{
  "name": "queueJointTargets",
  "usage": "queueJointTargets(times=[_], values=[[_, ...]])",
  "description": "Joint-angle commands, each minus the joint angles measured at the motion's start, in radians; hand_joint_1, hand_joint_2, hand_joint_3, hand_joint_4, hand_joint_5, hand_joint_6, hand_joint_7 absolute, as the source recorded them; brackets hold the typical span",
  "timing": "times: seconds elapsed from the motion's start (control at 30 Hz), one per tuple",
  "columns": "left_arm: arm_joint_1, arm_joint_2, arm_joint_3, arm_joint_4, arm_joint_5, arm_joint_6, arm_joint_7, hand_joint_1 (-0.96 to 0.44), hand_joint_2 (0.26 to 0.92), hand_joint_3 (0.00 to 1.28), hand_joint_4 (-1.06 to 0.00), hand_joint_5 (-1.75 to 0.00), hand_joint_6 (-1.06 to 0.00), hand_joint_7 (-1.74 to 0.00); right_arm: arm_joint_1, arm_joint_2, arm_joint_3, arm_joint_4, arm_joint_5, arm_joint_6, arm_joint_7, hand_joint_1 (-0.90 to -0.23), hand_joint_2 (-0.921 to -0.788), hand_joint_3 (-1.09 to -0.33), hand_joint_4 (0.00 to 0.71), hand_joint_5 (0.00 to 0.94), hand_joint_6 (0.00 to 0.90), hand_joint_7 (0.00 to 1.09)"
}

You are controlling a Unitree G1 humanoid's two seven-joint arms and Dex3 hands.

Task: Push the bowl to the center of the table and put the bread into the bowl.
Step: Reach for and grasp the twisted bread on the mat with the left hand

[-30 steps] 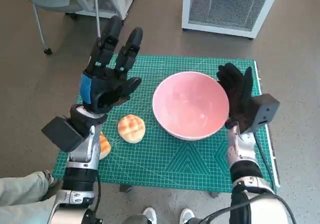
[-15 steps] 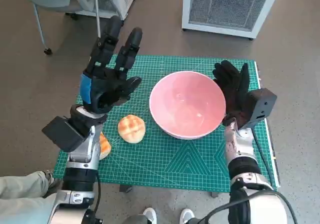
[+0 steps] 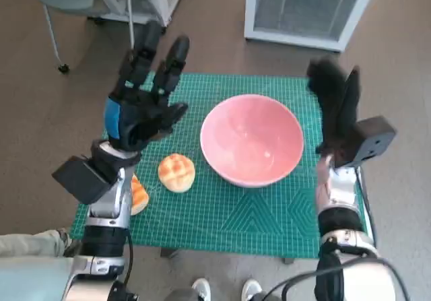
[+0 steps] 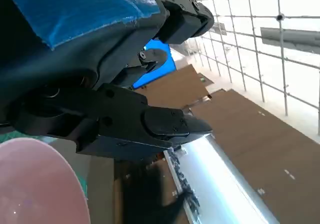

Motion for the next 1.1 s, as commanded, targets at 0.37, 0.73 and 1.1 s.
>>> queueJointTargets(times=[0.37, 0.73, 1.1], values=[[0.0, 0.391, 0.05, -0.068, 0.084, 0.002, -0.209, -0.13, 0.921, 0.1, -0.22, 0.0, -0.25, 0.0, 0.207, -0.019, 0.123, -0.548, 0.083, -0.057, 0.183, -0.682, -0.921, -0.818, 0.23, 0.007, 0.0, 0.63], [0.03, 0.699, 0.048, -0.154, 0.137, 0.098, -0.404, -0.08, 0.808, 0.0, -0.17, 0.0, -0.28, -0.02, 0.274, -0.021, 0.128, -0.736, 0.096, 0.033, 0.163, -0.673, -0.921, -0.808, 0.235, 0.009, -0.001, 0.65], [0.096, 0.847, -0.001, -0.202, 0.285, 0.056, -0.463, -0.21, 0.808, 0.01, -0.14, 0.0, -0.29, -0.02, 0.276, -0.004, 0.125, -0.737, 0.096, 0.037, 0.149, -0.654, -0.921, -0.803, 0.252, 0.018, -0.001, 0.65]])
